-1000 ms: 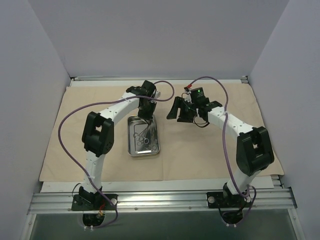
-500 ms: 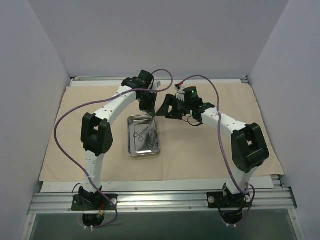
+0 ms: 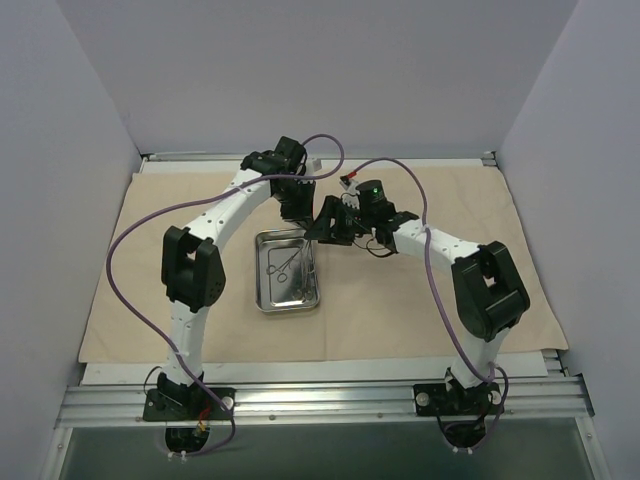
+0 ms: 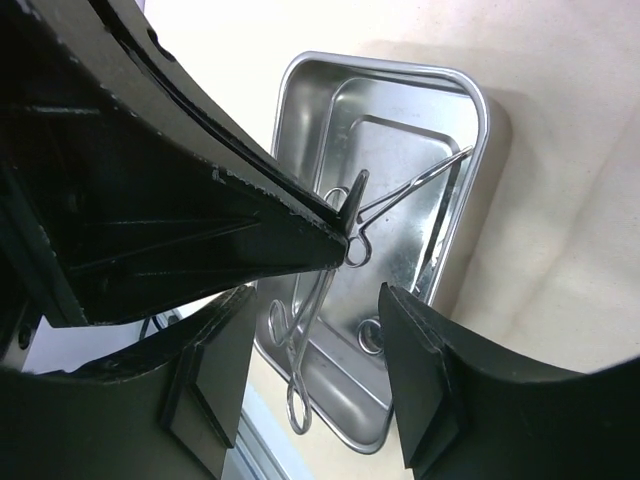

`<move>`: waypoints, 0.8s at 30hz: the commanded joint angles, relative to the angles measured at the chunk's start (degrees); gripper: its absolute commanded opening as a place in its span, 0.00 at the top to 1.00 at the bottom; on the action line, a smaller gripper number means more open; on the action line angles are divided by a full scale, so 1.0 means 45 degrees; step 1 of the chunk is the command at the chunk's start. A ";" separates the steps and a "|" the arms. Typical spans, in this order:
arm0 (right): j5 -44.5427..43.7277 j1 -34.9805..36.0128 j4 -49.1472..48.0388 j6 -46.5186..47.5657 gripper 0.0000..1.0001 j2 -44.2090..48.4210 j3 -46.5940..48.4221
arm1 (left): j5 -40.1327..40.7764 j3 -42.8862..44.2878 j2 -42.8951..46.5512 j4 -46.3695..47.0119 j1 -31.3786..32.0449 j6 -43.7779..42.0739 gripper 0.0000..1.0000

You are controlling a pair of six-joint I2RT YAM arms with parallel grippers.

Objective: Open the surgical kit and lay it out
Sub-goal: Place the medical item in the surgical kit.

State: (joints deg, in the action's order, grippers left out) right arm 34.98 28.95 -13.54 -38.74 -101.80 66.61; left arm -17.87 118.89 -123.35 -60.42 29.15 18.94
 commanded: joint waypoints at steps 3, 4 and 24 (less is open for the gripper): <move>0.0351 0.0227 -0.0702 -0.0258 0.50 -0.0073 -0.0154 | -0.0521 0.0592 0.0790 0.0029 0.0007 0.0244 0.98; 0.0371 0.0246 -0.0702 -0.0277 0.51 -0.0112 -0.0173 | -0.0541 0.0611 0.0809 0.0068 0.0007 0.0244 0.98; 0.0977 0.0130 -0.1132 -0.1000 1.00 -0.0835 -0.0290 | 0.1399 0.1451 0.0673 0.0244 -0.0441 -0.0007 0.65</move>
State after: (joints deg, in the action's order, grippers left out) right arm 38.41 29.61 -19.57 -42.78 -105.12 65.36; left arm -18.00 121.23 -123.33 -61.41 28.47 19.55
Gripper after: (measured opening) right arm 0.072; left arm 0.290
